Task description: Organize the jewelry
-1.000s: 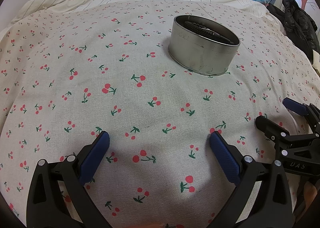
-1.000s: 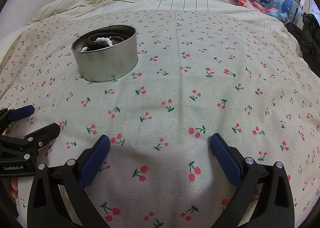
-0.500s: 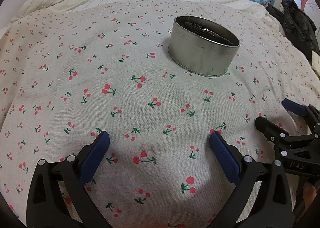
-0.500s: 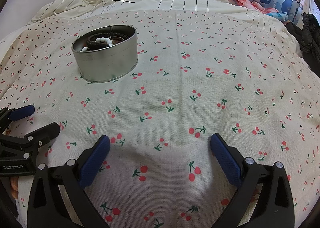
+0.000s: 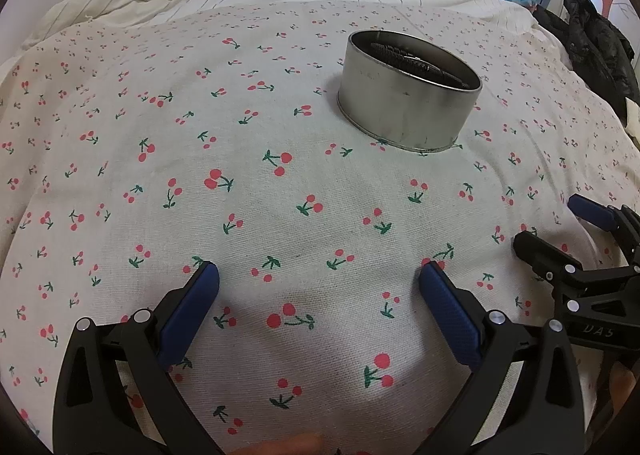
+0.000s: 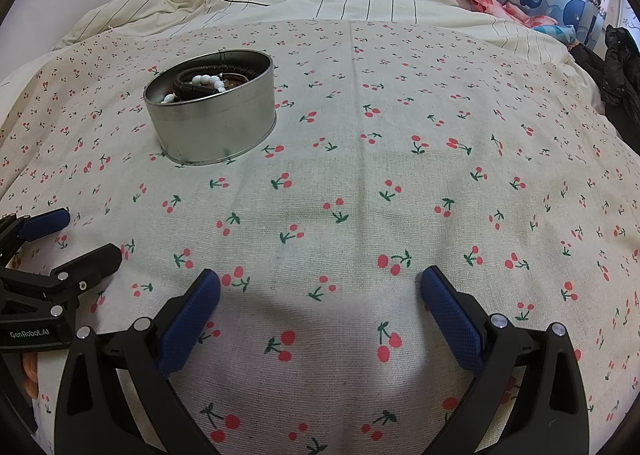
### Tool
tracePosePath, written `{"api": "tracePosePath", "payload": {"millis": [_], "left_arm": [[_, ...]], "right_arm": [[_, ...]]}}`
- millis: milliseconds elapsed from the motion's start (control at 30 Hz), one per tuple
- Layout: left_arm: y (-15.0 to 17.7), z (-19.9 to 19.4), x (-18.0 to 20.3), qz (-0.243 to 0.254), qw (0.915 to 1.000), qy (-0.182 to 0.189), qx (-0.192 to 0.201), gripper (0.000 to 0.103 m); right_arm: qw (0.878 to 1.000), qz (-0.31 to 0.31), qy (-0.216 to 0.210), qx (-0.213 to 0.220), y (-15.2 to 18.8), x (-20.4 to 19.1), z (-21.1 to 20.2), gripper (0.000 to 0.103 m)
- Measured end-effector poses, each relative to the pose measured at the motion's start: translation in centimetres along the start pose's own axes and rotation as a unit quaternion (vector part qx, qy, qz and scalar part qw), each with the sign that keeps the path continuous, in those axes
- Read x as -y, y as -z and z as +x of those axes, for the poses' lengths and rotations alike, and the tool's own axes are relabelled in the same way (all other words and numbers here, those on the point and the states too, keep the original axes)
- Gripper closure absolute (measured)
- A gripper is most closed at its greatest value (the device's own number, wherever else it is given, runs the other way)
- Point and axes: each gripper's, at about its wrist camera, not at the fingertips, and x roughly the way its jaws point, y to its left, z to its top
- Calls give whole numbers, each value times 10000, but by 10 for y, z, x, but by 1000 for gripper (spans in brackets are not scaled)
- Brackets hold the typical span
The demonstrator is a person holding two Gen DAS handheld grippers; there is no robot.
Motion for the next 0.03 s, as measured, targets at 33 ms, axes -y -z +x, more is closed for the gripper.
{"api": "tracePosePath", "payload": {"millis": [33], "left_arm": [[0, 0, 0, 0, 10000, -1, 0, 7]], "right_arm": [[10000, 0, -1, 0, 0, 0, 0, 7]]}}
